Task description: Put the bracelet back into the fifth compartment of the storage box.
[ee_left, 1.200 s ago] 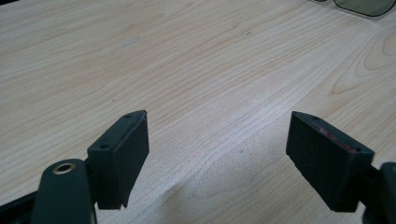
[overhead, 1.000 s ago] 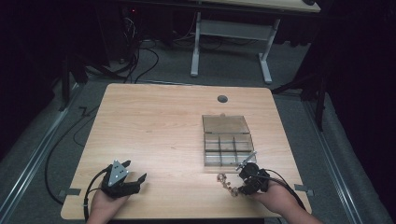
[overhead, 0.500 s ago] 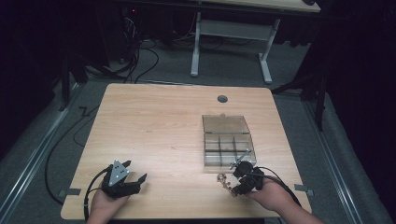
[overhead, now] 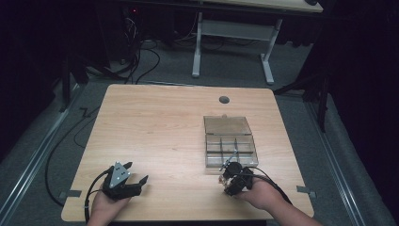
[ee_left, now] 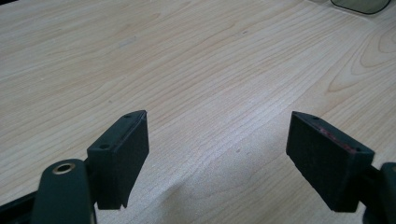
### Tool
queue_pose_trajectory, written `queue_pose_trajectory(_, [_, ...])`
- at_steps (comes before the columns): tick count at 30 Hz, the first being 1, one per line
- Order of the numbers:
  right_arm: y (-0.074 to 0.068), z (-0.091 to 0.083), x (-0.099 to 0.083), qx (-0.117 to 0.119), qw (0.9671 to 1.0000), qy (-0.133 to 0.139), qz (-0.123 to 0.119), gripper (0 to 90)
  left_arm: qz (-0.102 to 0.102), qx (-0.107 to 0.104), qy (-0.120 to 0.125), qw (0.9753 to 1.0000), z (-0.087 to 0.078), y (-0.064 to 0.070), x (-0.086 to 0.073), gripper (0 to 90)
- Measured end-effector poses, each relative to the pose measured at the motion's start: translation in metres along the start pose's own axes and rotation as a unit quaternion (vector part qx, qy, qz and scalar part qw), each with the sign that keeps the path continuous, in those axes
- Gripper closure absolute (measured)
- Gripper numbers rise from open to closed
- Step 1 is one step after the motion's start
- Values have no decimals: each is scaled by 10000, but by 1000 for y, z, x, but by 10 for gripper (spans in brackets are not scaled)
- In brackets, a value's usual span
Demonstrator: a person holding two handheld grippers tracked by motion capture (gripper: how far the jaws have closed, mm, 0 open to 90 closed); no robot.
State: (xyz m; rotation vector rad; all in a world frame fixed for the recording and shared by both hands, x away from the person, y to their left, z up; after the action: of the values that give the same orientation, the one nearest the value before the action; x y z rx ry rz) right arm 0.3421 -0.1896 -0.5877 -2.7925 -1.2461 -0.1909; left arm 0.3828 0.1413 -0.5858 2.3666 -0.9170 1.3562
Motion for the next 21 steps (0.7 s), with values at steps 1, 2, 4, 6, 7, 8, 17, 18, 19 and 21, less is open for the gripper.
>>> queue_pose_trajectory(1, [0, 1, 1, 10, 10000, -7, -20, 552, 0, 0, 2, 10000, 0, 0, 0, 214])
queue_pose_trajectory(2, [0, 1, 2, 5, 10000, -20, -10, 552, -1, -1, 4, 10000, 0, 0, 0, 214])
queue_pose_trajectory(4, [0, 2, 5, -20, 10000, -55, -74, 566, -1, -2, 4, 10000, 0, 0, 0, 214])
queue_pose_trajectory(6, [-1, 2, 5, -29, 9999, -75, -72, 574, 0, -6, 2, 10000, 0, 0, 0, 214])
queue_pose_trajectory(7, [-1, 2, 5, -59, 9999, -99, -104, 583, 6, -11, -7, 10000, 0, 0, 0, 214])
queue_pose_trajectory(8, [-1, 2, 5, -59, 9999, -99, -104, 583, 6, -11, -7, 10000, 0, 0, 0, 214])
queue_pose_trajectory(17, [0, 2, 6, -169, 9995, -172, -205, 644, 6, -13, -2, 10000, 0, 0, 0, 214])
queue_pose_trajectory(18, [0, 2, 6, -159, 9995, -177, -218, 653, 6, -12, -2, 10000, 0, 0, 0, 214])
queue_pose_trajectory(19, [0, 2, 6, -159, 9995, -177, -218, 653, 4, -10, 5, 10000, 0, 0, 0, 214])
queue_pose_trajectory(21, [-1, 1, 6, -144, 9993, -204, -264, 692, 3, -8, 8, 10000, 0, 0, 0, 214])
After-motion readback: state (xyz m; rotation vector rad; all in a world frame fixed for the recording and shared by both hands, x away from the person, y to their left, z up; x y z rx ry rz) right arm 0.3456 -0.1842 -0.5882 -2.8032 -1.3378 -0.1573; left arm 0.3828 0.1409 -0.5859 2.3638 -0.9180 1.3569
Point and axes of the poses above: each handheld gripper's, and its own axes: z roughly forward along the jaws, x roughly out of its top, y roughly to its right, the point moved 10 cm from there along z, roughly forward along the jaws
